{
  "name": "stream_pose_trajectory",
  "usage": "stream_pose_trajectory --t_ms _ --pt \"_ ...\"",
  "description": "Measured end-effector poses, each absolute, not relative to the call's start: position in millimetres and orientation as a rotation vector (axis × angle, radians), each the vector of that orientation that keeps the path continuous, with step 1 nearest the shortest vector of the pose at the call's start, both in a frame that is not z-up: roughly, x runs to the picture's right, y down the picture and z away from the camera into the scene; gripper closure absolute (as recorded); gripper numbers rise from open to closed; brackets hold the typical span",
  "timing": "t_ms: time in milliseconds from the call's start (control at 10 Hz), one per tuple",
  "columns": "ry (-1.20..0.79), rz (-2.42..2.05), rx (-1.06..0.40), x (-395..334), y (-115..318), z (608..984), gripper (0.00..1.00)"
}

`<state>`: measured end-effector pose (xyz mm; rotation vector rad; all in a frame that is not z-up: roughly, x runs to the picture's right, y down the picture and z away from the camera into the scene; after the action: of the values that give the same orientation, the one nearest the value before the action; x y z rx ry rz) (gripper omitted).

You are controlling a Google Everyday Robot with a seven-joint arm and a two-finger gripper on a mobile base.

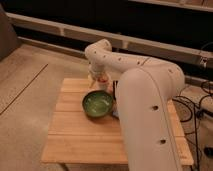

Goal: Pick up the ceramic cup

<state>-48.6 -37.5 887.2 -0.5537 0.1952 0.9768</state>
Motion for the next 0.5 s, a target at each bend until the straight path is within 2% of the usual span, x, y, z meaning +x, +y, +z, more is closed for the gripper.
stream_pose_trajectory --t_ms 400,500 --pt "0.214 0.963 -0.609 -53.4 -28.9 910.9 0.36" --pt "0.219 0.966 -0.622 -53.2 -26.2 915.4 0.42"
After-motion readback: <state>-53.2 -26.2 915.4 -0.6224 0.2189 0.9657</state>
